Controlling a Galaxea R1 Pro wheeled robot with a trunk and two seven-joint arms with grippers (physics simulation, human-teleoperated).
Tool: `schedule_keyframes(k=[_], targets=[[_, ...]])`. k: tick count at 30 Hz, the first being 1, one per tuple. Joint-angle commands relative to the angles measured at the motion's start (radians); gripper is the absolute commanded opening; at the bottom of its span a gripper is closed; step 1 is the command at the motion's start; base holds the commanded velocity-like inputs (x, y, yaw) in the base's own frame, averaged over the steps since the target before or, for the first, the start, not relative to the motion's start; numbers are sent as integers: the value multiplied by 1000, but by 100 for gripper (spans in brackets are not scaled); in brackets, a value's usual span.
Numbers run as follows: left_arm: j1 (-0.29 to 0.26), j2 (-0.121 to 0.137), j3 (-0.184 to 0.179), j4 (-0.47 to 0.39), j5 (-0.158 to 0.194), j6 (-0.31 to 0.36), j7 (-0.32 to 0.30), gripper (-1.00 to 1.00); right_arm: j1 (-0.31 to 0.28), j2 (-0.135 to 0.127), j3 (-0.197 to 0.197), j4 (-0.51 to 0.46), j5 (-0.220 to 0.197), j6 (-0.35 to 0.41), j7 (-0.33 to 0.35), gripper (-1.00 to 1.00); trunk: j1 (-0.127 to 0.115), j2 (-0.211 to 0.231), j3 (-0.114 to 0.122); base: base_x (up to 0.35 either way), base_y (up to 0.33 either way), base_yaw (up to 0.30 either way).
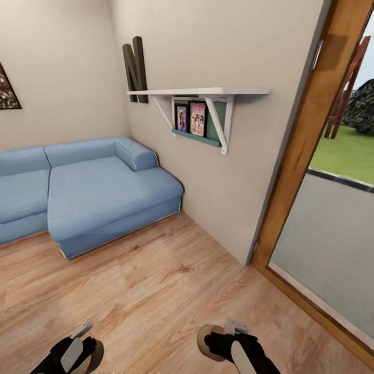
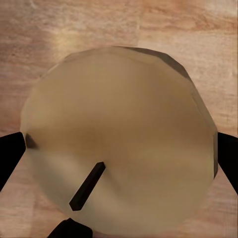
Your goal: Place each of the two pumpkins and all three candles from the living room inside a cabinet in the living room (use any cabinet), then make sure every cabinet is closed, and position the cauldron so it is next to a table in the living room.
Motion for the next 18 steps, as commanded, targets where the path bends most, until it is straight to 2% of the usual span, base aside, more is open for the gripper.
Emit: schedule_keyframes(k=[1,11,18], targets=[[0,0,0,0,-1,0,0,-100,0,0,0,0,-1,0,0,-100,0,0,0,0,0,282],[0,0,-1,0,-1,0,1,-100,0,0,0,0,-1,0,1,-100,0,0,0,0,-30,274],[0,0,-1,0,-1,0,1,-100,0,0,0,0,-1,0,1,-100,0,0,0,-89,-211,60]])
